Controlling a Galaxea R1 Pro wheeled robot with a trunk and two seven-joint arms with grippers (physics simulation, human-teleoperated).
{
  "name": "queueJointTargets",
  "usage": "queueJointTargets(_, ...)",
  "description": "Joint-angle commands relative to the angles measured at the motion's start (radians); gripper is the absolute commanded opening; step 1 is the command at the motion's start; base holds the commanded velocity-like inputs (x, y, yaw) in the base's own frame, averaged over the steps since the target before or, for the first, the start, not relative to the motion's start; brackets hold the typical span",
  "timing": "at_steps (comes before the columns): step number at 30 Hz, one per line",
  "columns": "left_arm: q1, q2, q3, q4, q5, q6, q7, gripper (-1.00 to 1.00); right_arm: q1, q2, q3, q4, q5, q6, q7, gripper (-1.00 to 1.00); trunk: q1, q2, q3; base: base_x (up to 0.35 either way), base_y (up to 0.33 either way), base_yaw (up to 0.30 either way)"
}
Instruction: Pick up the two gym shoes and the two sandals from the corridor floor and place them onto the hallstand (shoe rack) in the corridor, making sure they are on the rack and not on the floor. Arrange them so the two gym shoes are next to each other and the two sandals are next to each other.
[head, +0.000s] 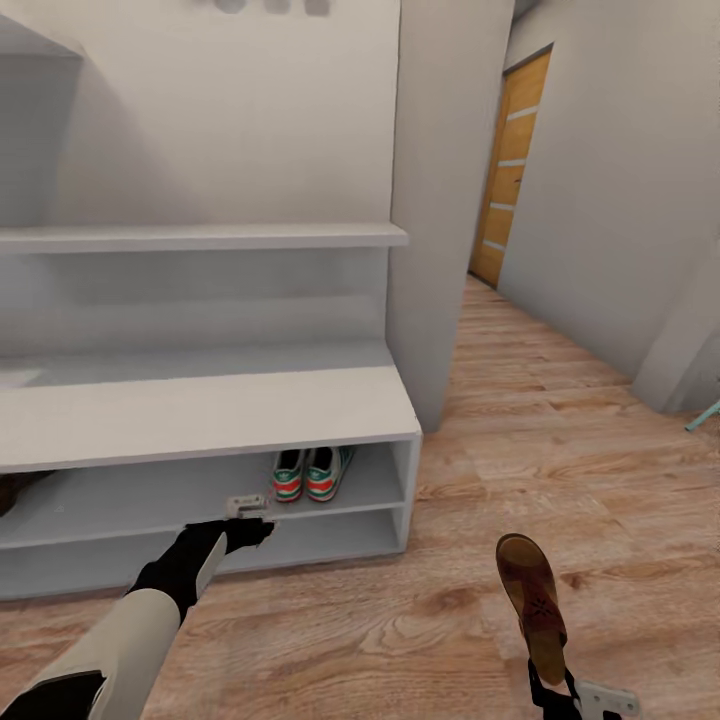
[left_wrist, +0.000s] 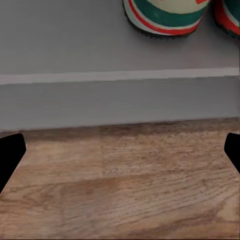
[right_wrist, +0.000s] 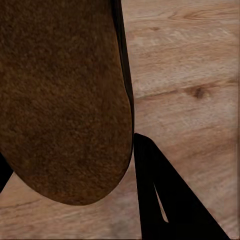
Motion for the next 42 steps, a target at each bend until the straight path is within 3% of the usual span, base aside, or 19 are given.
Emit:
queueJointTargets(1,0.0,-0.001,0.007,-0.002,-0.007,0.005,-0.008,1.0,-0.001,0.001,-0.009,0.0,0.004,-0.003,0.009,-1.0,-0.001,0.0,-0.001,-0.315,0.126,0.0)
queueJointTargets(14,0.004,0.005,0.008,-0.002,-0.006,-0.001,-0.01,1.0,-0.001,0.001,-0.009,0.001,0.004,-0.003,0.009,-1.0,-0.001,0.0,-0.001,-0.315,0.139,0.0)
queueJointTargets(20,0.018,0.024,0.017,0.007,-0.005,-0.115,-0.037,1.0,-0.001,0.001,-0.007,0.002,0.004,-0.003,0.009,-1.0,-0.001,0.0,-0.001,-0.311,0.171,0.0)
queueJointTargets(22,0.046,0.041,0.019,0.01,-0.004,-0.153,-0.074,1.0,-0.001,0.001,-0.005,0.002,0.004,-0.003,0.009,-1.0,-0.001,0.0,-0.001,-0.247,0.161,0.0)
queueJointTargets(24,0.112,0.075,0.021,0.006,-0.001,-0.223,-0.17,1.0,-0.001,0.002,-0.004,0.002,0.005,-0.003,0.009,-1.0,-0.001,0.0,-0.001,-0.114,0.077,0.0)
queueJointTargets(26,0.146,0.092,0.023,0.006,0.004,-0.27,-0.223,1.0,-0.001,0.002,-0.004,0.003,0.005,-0.003,0.009,-1.0,-0.001,0.0,-0.001,-0.051,0.034,0.0)
queueJointTargets(30,0.2,0.124,0.029,0.012,0.03,-0.35,-0.298,1.0,-0.001,0.002,-0.004,0.003,0.006,-0.003,0.009,-1.0,-0.001,0.0,-0.001,-0.02,0.014,0.0)
queueJointTargets(32,0.235,0.144,0.037,0.015,0.058,-0.391,-0.346,1.0,-0.001,0.002,-0.004,0.003,0.007,-0.003,0.009,-1.0,-0.001,0.0,-0.001,-0.007,0.005,0.0)
queueJointTargets(34,0.31,0.169,0.049,0.017,0.116,-0.459,-0.428,1.0,-0.001,0.002,-0.004,0.003,0.007,-0.005,0.01,-1.0,-0.001,0.0,-0.001,-0.002,0.001,0.0)
queueJointTargets(35,0.323,0.172,0.051,0.018,0.125,-0.472,-0.437,1.0,-0.001,0.002,-0.004,0.003,0.007,-0.005,0.01,-1.0,-0.001,0.0,-0.001,-0.001,0.001,0.0)
queueJointTargets(36,0.375,0.183,0.059,0.018,0.153,-0.528,-0.458,1.0,-0.001,0.002,-0.004,0.003,0.007,-0.005,0.01,-1.0,-0.001,0.0,-0.001,0.0,0.0,0.0)
queueJointTargets(42,0.464,0.195,0.087,0.027,0.18,-0.634,-0.469,1.0,-0.001,0.002,-0.004,0.003,0.007,-0.006,0.011,-1.0,-0.001,0.0,-0.001,0.0,0.0,0.0)
